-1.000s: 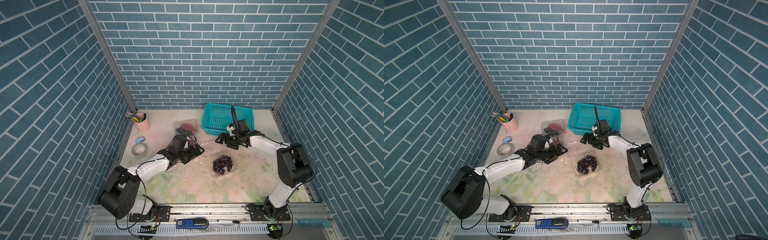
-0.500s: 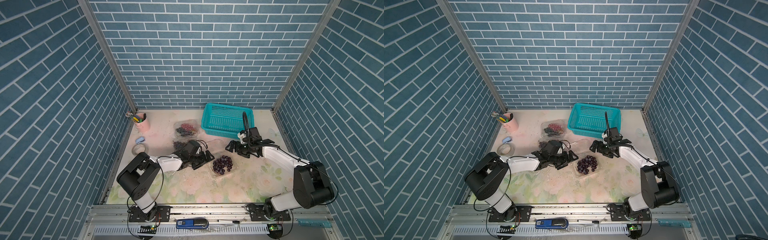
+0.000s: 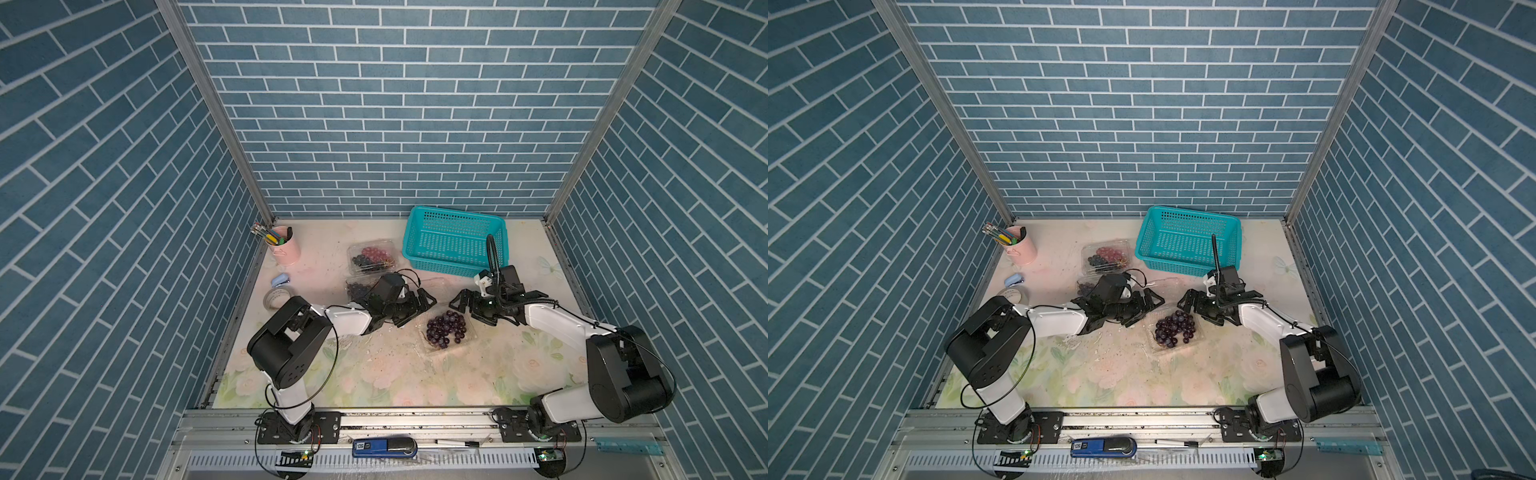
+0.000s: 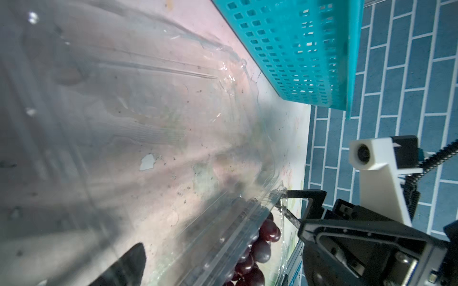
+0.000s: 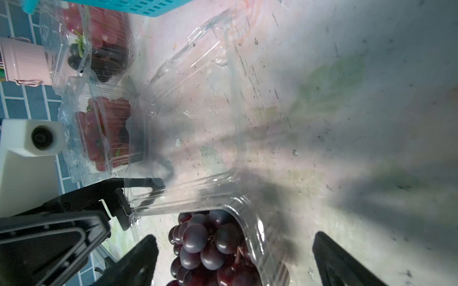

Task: Pack grapes into containers
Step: Close the packing box at the center of the board.

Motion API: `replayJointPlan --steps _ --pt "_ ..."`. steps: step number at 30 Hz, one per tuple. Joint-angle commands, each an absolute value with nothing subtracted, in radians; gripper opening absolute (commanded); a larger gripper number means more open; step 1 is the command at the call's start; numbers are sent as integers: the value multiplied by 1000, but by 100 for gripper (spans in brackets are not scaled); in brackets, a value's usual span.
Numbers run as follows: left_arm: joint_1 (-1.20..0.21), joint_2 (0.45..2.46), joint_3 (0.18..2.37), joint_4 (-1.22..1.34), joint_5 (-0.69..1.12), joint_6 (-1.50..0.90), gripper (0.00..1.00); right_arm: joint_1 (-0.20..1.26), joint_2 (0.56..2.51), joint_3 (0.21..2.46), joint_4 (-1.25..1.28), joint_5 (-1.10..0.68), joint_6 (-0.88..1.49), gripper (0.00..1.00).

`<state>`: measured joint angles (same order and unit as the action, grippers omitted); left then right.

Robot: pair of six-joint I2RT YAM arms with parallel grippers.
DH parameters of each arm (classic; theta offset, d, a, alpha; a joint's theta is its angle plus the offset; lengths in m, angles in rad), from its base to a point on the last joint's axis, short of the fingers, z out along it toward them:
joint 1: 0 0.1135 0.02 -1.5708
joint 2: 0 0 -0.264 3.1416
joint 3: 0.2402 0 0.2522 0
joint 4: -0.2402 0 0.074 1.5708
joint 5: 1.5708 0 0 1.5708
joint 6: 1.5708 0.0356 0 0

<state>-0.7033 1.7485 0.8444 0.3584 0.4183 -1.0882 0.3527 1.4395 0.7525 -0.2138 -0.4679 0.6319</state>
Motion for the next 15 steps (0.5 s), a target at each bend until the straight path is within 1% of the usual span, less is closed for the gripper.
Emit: replayJointPlan --steps 1,8,15 --pt "-723 1749 885 406 410 -1079 100 351 1412 754 -192 -495 652 99" --pt "-753 1738 896 413 404 -1081 100 325 1479 808 -178 -517 630 99" --pt "-758 1695 882 397 395 -1077 100 325 1503 875 -175 -570 599 98"
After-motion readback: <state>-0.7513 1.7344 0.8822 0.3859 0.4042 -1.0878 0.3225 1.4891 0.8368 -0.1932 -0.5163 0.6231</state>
